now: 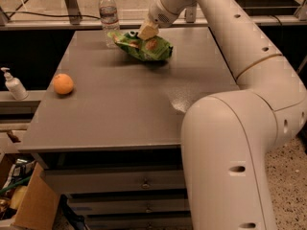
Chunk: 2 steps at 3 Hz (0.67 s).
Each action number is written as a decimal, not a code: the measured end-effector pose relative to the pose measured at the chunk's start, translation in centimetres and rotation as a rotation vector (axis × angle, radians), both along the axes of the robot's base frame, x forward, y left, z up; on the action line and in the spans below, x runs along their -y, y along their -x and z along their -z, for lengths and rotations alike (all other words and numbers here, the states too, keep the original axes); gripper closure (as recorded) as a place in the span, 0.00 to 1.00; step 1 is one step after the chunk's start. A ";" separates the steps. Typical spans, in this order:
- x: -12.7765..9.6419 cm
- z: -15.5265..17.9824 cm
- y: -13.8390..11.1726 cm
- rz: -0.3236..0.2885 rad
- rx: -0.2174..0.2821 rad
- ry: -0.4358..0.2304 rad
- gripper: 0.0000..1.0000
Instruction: Move green rice chip bag near water bottle
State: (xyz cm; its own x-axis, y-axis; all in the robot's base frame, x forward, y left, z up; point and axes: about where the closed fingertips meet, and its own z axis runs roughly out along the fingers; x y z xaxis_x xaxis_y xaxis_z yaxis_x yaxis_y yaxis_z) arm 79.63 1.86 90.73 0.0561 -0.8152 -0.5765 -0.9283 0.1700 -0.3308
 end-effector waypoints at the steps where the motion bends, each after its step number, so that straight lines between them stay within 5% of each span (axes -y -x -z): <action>1: 0.0 -1.3 0.8 0.004 -0.034 -0.116 0.14; 2: -0.6 -2.0 1.3 -0.015 -0.063 -0.195 0.00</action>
Offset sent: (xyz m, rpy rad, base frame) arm -0.0159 0.0033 0.0400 0.2905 0.0888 0.0326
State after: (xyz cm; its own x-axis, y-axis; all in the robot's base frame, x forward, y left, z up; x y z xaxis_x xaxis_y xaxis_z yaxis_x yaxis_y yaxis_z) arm 78.29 2.45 92.75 0.0263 -0.6872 -0.7260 -0.9491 0.2108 -0.2340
